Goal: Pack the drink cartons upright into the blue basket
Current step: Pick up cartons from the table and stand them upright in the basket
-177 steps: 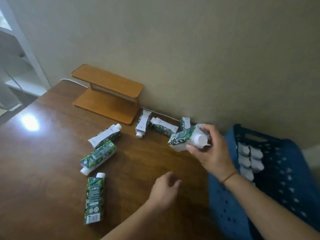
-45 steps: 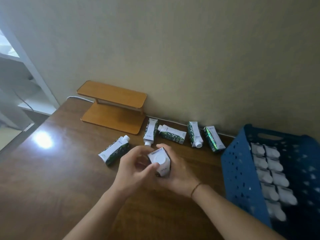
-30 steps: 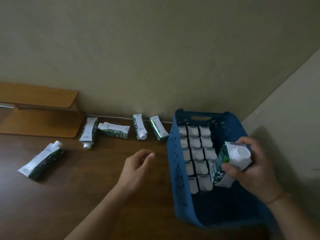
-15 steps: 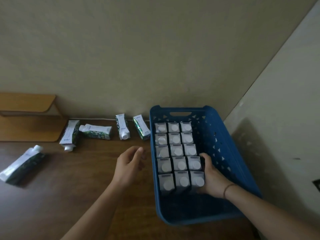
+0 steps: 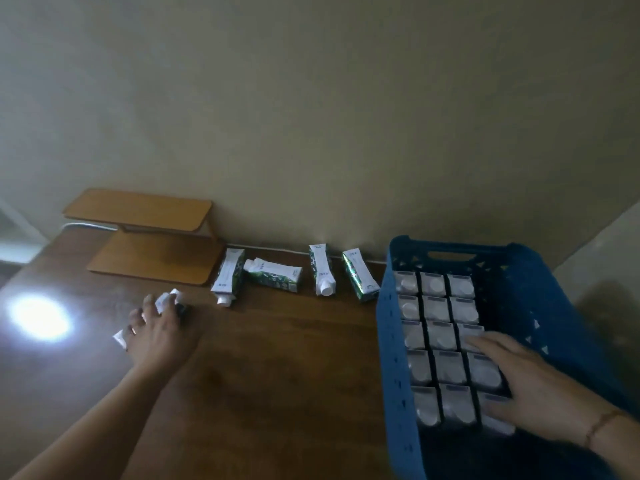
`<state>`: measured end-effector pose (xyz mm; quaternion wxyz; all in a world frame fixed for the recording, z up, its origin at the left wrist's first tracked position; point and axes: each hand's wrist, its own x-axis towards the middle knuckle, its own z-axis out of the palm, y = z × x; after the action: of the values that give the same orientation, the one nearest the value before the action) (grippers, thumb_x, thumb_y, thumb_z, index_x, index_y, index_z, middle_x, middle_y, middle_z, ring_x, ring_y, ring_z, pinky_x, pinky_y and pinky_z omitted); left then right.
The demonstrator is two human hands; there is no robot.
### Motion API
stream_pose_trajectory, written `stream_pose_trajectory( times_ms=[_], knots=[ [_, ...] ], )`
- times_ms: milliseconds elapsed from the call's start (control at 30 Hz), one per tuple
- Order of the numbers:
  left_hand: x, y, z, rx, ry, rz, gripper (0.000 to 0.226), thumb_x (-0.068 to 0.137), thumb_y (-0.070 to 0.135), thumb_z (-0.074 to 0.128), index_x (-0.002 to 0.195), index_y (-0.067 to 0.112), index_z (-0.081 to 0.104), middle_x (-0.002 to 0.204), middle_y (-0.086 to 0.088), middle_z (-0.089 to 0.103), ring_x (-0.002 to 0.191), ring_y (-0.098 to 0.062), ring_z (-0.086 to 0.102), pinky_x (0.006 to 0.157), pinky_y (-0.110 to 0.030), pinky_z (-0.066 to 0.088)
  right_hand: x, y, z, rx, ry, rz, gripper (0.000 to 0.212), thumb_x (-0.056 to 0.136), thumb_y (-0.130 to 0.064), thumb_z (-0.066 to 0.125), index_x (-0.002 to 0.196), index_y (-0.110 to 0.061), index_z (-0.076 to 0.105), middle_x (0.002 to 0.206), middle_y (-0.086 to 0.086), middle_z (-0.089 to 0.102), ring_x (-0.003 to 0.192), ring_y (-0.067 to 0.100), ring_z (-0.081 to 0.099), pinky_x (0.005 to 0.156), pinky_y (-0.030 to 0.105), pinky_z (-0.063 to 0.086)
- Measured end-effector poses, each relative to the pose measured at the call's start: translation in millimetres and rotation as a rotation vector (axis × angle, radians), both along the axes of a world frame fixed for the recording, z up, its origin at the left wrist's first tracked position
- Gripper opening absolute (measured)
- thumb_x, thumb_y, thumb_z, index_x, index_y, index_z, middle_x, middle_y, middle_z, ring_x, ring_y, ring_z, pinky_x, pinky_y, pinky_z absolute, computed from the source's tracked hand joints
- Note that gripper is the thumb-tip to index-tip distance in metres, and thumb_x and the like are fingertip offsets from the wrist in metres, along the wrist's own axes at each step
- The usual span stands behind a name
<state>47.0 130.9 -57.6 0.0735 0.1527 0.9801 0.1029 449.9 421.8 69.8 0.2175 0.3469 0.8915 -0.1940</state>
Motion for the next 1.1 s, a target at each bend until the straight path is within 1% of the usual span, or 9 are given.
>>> stream_pose_trajectory(
  times_ms=[133, 200, 300, 467, 633, 733, 800, 967, 1100],
  knots=[
    [-41.3, -28.2, -11.7, -0.003, -0.110, 0.086, 0.094, 0.081, 0.043, 0.076, 0.152, 0.017, 0.021, 0.159, -0.016, 0.020, 0.141, -0.043, 0.025, 0.113, -0.057, 0.027, -65.3, -28.9, 6.0, 0.005, 0.270, -0.005, 0.066, 0.085, -0.040, 0.066, 0.141, -0.039, 0.030, 0.135, -0.023, 0.026, 0.122, -0.003, 0.031, 0.104, 0.015, 0.026],
    [-55.1, -32.1, -18.2, -0.033, -0.108, 0.056, 0.095, 0.081, 0.045, 0.075, 0.152, 0.016, 0.019, 0.158, -0.017, 0.025, 0.141, -0.042, 0.028, 0.112, -0.056, 0.028, -97.3, -36.0, 3.3, 0.069, 0.358, -0.020, 0.039, 0.082, -0.029, 0.071, 0.116, -0.035, 0.052, 0.127, -0.019, 0.041, 0.109, -0.002, 0.044, 0.093, 0.016, 0.038],
    [-76.4, -37.3, -27.9, 0.007, -0.172, 0.001, 0.084, 0.080, 0.041, 0.075, 0.147, 0.016, 0.031, 0.146, -0.018, 0.043, 0.131, -0.040, 0.044, 0.103, -0.052, 0.043, -124.0, -38.5, 3.1, 0.315, 0.338, -0.098, 0.015, 0.082, -0.012, 0.065, 0.083, -0.025, 0.056, 0.116, -0.006, 0.052, 0.096, 0.007, 0.048, 0.073, 0.022, 0.044],
    [-79.9, -38.0, -24.6, 0.240, -0.207, -0.040, 0.066, 0.077, 0.033, 0.081, 0.134, 0.015, 0.054, 0.128, -0.013, 0.063, 0.111, -0.031, 0.060, 0.085, -0.044, 0.054, -153.1, -59.3, 6.9, 0.552, 0.485, -0.031, 0.030, 0.082, -0.019, 0.066, 0.111, -0.014, 0.064, 0.112, 0.003, 0.058, 0.111, 0.024, 0.051, 0.086, 0.033, 0.044],
    [-40.0, -2.9, -0.6, 0.577, -0.183, -0.250, 0.067, 0.072, 0.025, 0.087, 0.131, 0.010, 0.060, 0.126, -0.010, 0.066, 0.112, -0.026, 0.061, 0.093, -0.045, 0.054, -196.3, -87.2, -6.0, 0.316, 0.456, 0.065, 0.044, 0.087, -0.038, 0.061, 0.128, -0.024, 0.053, 0.125, -0.005, 0.056, 0.122, 0.015, 0.048, 0.104, 0.036, 0.042],
    [-2.5, 26.5, 22.7, 0.728, -0.174, -0.411, 0.070, 0.068, 0.027, 0.089, 0.130, 0.013, 0.060, 0.121, 0.001, 0.065, 0.109, -0.018, 0.061, 0.090, -0.045, 0.058, -221.6, -97.4, -10.3, -0.142, 0.472, -0.098, 0.080, 0.078, -0.066, 0.056, 0.145, -0.039, 0.021, 0.130, -0.013, 0.051, 0.114, 0.005, 0.055, 0.098, 0.035, 0.048],
    [24.6, 45.1, 39.8, 0.812, -0.151, -0.547, 0.069, 0.067, 0.031, 0.088, 0.128, 0.014, 0.061, 0.118, 0.007, 0.062, 0.107, -0.015, 0.061, 0.087, -0.042, 0.059, -228.5, -101.9, -14.6, -0.405, 0.616, -0.173, 0.087, 0.070, -0.074, 0.058, 0.142, -0.049, 0.016, 0.131, -0.010, 0.053, 0.107, 0.006, 0.062, 0.093, 0.039, 0.053],
    [71.9, 76.8, 72.4, 0.870, -0.134, -0.815, 0.070, 0.072, 0.050, 0.078, 0.133, 0.026, 0.055, 0.124, 0.009, 0.061, 0.115, -0.007, 0.056, 0.094, -0.034, 0.054, -199.7, -95.7, -3.1, -0.245, 0.958, -0.226, 0.041, 0.080, -0.027, 0.075, 0.117, -0.027, 0.057, 0.101, -0.011, 0.064, 0.089, 0.002, 0.065, 0.066, 0.019, 0.054],
    [83.9, 93.2, 76.6, 0.866, -0.300, -0.815, 0.065, 0.080, 0.072, 0.055, 0.134, 0.036, 0.051, 0.137, 0.018, 0.052, 0.130, -0.005, 0.047, 0.106, -0.040, 0.046, -133.5, -55.4, 18.5, -0.266, 1.191, -0.507, 0.036, 0.080, -0.012, 0.072, 0.113, -0.020, 0.061, 0.091, -0.004, 0.067, 0.082, 0.011, 0.069, 0.062, 0.027, 0.058]
  ],
)
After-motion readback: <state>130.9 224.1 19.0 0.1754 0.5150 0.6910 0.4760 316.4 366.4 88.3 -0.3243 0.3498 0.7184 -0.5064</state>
